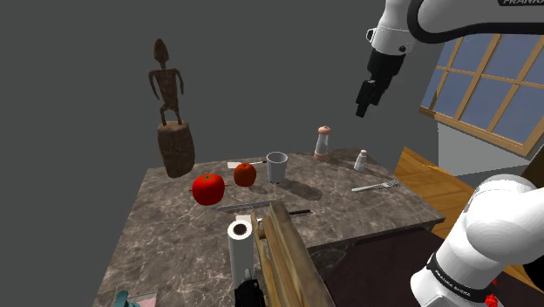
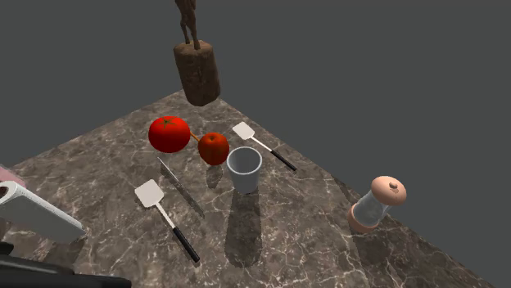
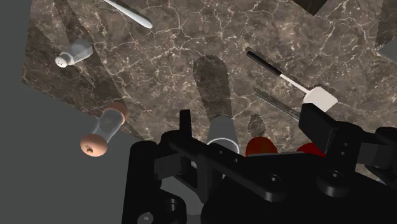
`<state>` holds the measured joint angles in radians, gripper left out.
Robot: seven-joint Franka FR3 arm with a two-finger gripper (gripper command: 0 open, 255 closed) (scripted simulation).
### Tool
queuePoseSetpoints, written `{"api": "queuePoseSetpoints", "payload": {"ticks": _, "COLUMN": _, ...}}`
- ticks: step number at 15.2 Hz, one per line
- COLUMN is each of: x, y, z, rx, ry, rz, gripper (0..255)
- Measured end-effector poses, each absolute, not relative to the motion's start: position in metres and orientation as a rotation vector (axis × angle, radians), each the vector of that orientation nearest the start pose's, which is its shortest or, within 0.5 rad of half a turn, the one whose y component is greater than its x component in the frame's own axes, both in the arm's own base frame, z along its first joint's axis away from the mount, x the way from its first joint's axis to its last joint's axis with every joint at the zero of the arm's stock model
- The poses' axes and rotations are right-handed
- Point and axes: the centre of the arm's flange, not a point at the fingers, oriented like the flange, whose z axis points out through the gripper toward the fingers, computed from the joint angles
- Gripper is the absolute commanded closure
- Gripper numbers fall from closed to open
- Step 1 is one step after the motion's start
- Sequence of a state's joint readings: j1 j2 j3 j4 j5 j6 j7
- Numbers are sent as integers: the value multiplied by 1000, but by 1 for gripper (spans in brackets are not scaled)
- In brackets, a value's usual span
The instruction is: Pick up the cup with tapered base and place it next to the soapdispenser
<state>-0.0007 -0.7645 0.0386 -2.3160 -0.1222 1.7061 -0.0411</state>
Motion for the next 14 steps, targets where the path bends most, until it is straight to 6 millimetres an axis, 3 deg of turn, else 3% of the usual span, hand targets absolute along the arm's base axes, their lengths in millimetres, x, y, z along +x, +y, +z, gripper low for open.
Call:
{"api": "queuePoseSetpoints", "payload": {"ticks": 3, "x": 339, "y": 6, "z": 605, "rx": -3278, "ry": -129, "rz": -246, "gripper": 0}}
{"api": "queuePoseSetpoints", "payload": {"ticks": 14, "x": 447, "y": 23, "z": 519, "rx": -3273, "ry": -144, "rz": -210, "gripper": 0}}
